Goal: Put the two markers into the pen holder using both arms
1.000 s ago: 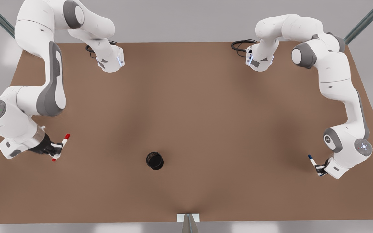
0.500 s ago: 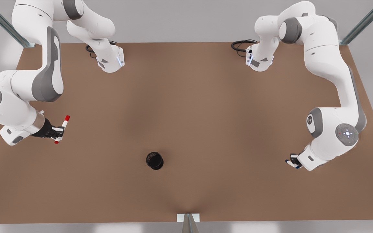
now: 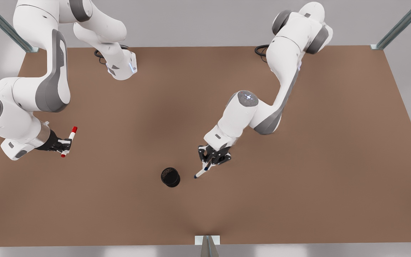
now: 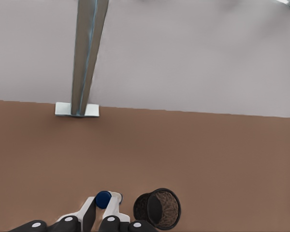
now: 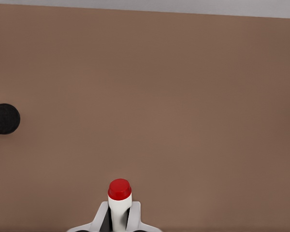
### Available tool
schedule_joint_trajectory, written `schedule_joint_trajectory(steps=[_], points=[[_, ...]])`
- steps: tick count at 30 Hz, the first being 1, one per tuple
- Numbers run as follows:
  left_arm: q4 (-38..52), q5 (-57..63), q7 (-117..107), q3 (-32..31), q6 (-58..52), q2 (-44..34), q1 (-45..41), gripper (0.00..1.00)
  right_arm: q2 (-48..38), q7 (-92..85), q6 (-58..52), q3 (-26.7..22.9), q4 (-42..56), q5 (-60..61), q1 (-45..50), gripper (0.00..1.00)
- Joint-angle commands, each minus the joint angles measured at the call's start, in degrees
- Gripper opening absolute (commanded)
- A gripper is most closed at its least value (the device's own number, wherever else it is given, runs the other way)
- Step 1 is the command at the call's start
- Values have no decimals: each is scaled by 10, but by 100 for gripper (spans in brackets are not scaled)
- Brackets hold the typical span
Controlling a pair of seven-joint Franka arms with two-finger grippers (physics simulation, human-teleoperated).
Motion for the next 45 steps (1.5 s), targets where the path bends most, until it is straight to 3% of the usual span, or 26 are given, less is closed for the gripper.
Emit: schedule_joint_trajectory(steps=[1,10,16,28,34,35,37,42,43,45], points=[[6,-6,-485,1,177,14,-18,21,-1,-1,-2,0,0,-4,0,22],[7,-2,-495,13,210,64,-65,21,-1,-1,-3,0,0,-4,0,22],[-5,-6,-493,12,124,71,-62,21,-1,-3,-3,0,0,-4,-1,22],[1,1,-491,22,123,127,-63,21,-1,-5,-3,0,0,-3,-2,23],[49,1,-494,21,124,163,-68,22,-1,-5,-3,0,0,-3,-1,23],[53,1,-504,20,124,163,-68,24,-1,-5,-3,0,0,-3,-1,23],[72,1,-506,20,124,169,-68,100,-1,-5,-3,0,0,-3,-1,23],[76,1,-518,19,113,168,-67,100,-1,-5,-3,0,0,-3,-1,23],[86,-1,-463,12,9,145,-35,100,-1,-5,-3,0,0,-3,-1,23],[84,-2,-216,-94,-229,80,115,100,-1,-5,-3,0,0,-3,-1,23]])
